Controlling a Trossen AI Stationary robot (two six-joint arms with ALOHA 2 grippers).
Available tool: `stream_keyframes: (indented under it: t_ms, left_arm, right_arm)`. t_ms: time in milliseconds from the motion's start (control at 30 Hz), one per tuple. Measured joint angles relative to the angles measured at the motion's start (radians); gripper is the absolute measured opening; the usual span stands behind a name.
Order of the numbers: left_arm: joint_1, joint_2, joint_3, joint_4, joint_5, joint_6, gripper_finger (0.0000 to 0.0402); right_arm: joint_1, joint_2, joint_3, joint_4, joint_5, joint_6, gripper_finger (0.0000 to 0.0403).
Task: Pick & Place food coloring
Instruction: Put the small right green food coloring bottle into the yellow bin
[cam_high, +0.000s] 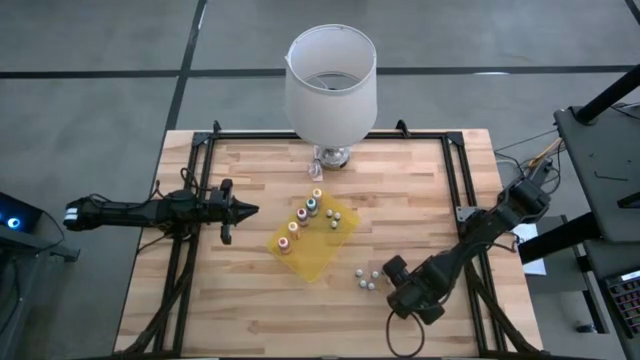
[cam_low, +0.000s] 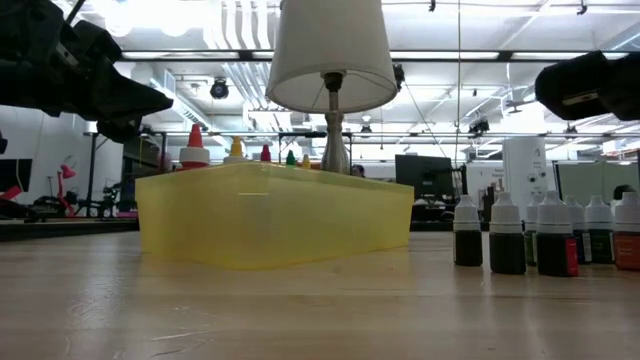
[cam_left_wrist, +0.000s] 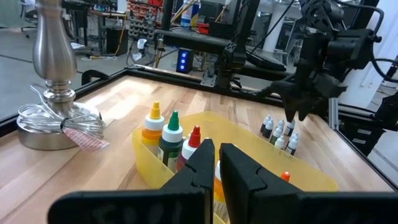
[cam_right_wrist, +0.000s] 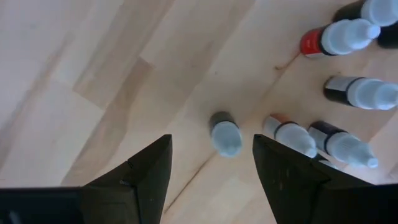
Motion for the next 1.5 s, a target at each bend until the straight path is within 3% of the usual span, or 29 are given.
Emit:
stream_keyframes:
  t_ms: [933, 1200, 1500]
  left_arm:
    - [0.0, 0.0, 0.0, 0.001, 0.0, 0.0, 0.0]
    - [0.0, 0.0, 0.0, 0.001, 0.0, 0.0, 0.0]
    - [0.0, 0.0, 0.0, 0.001, 0.0, 0.0, 0.0]
  right_arm:
    - [-0.006, 0.004, -0.055, 0.09, 0.019, 0.041, 0.0208]
    - [-0.009, 0.004, -0.065, 0.098, 0.019, 0.041, 0.0173]
    - [-0.009, 0.004, -0.067, 0.098, 0.017, 0.037, 0.0106]
